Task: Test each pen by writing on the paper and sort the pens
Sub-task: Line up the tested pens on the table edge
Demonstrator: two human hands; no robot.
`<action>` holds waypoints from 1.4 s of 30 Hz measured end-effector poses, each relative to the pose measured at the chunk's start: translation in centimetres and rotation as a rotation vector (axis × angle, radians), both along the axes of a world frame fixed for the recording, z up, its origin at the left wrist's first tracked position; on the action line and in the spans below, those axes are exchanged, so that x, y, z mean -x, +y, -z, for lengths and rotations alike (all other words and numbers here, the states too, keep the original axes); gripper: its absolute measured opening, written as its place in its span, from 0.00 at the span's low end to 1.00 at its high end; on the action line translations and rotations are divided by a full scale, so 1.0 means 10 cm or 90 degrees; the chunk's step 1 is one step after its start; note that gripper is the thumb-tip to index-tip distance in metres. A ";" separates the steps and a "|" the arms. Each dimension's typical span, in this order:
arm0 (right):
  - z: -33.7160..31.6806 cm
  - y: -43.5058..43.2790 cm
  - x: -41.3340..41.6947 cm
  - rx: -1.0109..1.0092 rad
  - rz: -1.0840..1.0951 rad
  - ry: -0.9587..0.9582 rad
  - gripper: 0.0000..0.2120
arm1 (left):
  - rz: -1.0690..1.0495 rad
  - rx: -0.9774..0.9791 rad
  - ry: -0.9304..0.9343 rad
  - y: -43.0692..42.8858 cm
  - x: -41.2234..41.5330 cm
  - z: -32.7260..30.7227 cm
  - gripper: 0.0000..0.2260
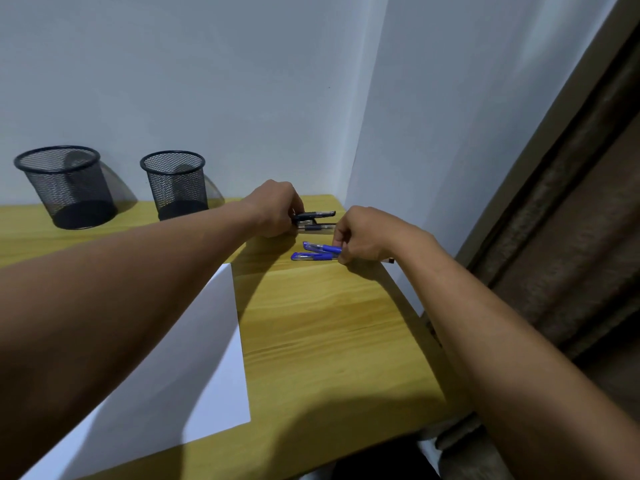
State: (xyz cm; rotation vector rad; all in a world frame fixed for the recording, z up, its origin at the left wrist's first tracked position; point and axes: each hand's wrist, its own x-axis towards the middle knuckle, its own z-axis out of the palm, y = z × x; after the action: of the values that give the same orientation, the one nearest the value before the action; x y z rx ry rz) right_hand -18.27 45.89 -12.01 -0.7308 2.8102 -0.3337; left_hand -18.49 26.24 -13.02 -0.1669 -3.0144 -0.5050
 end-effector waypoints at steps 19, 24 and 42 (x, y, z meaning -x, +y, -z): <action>-0.74 -0.41 -0.51 0.453 0.026 -0.084 0.06 | -0.107 -0.498 0.146 -0.69 -0.62 -0.74 0.06; -1.03 -0.95 -0.64 0.563 0.012 -0.106 0.05 | -0.138 -0.601 0.210 -1.17 -1.02 -1.07 0.04; -0.75 -2.69 -0.18 0.578 0.135 0.077 0.03 | -0.396 -0.525 0.413 -2.59 -1.05 -0.98 0.08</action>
State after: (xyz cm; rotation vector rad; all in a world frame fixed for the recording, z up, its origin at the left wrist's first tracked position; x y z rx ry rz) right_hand -16.48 19.01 -4.56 -0.5893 2.7606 -1.7074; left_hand -8.03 0.34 -3.20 0.5260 -1.8866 -1.2333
